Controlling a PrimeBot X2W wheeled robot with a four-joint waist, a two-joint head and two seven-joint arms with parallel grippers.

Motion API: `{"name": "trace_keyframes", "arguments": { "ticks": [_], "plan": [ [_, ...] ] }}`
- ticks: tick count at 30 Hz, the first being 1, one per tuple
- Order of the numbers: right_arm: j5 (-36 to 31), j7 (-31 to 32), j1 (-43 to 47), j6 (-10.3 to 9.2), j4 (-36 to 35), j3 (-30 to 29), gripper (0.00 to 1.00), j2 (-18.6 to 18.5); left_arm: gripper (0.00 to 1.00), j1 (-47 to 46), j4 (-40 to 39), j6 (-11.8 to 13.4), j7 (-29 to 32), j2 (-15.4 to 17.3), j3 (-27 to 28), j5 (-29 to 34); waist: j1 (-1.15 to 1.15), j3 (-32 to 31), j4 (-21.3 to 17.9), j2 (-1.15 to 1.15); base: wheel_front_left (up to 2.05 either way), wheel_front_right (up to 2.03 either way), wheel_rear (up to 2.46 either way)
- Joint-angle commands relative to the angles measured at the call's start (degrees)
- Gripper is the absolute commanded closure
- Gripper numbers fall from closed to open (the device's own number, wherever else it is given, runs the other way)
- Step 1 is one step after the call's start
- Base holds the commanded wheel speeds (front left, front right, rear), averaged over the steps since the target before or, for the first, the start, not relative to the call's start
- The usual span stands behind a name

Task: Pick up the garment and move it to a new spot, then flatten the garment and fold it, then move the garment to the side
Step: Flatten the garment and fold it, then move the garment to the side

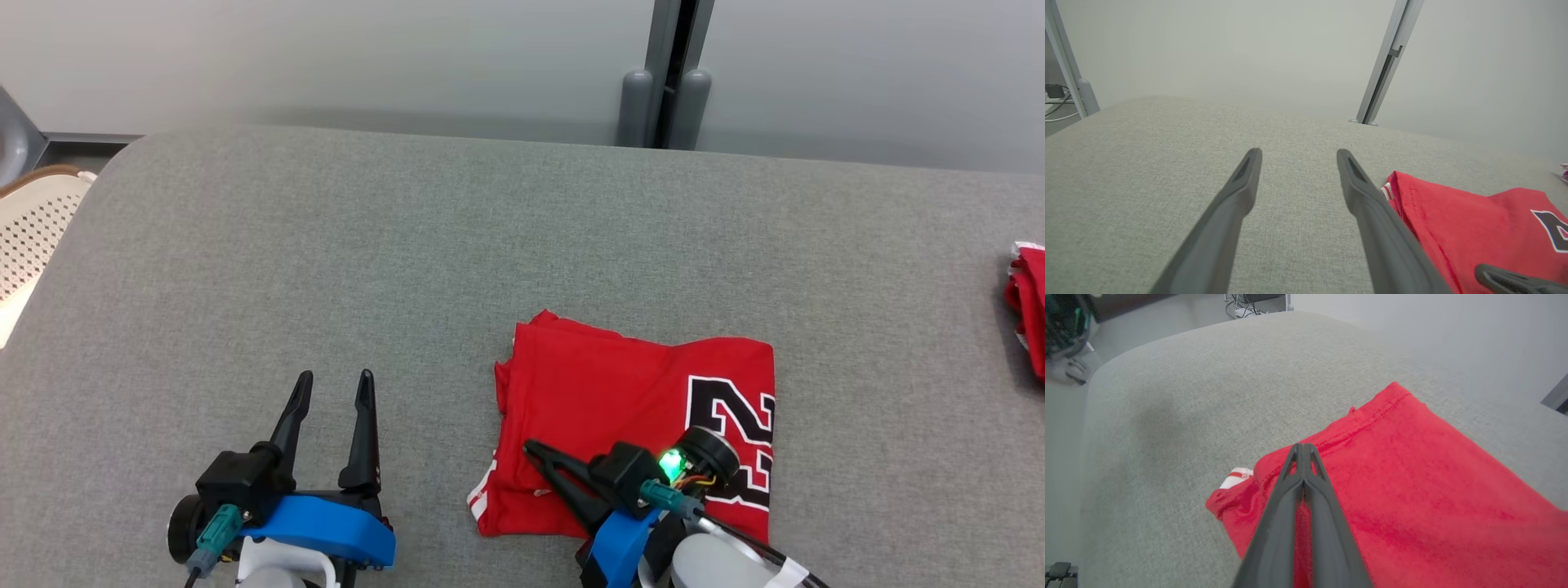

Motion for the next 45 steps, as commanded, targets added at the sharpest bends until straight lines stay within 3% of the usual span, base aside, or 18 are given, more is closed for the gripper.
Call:
{"name": "trace_keyframes", "arguments": {
  "ticks": [1,3,21,32,45],
  "plan": [
    [-0.60,-0.77,-0.12,0.00,-1.17,-1.52,0.71,-0.09,0.00,0.31,-0.03,-0.18,-0.26,-0.02,0.35,0.47,0.00,-0.63,-0.61,0.00,0.00,0.00,0.00],
    [-1.01,-1.26,0.90,0.00,-2.52,-4.02,0.00,-0.11,0.00,0.18,-0.44,-0.22,-0.25,-0.04,0.46,1.24,0.00,-1.11,-1.09,0.00,0.00,0.00,0.00],
    [-5.16,-1.96,16.07,0.00,-14.92,-35.67,0.00,-0.07,0.00,2.91,2.16,-1.43,-0.25,-2.50,1.94,5.13,0.00,-5.85,-4.59,0.00,0.00,0.00,0.00],
    [-4.07,-1.97,21.03,0.00,-18.77,-40.99,0.00,-0.08,0.00,7.76,1.65,-1.31,-0.25,-3.32,5.79,6.28,0.00,-6.48,-6.39,0.00,0.00,0.00,0.00],
    [-4.32,-1.98,22.19,0.00,-20.76,-43.13,0.00,-0.08,0.00,9.68,1.30,-2.11,-0.25,-4.25,7.39,7.14,0.00,-7.08,-6.68,0.00,0.00,0.00,0.00]
  ]
}}
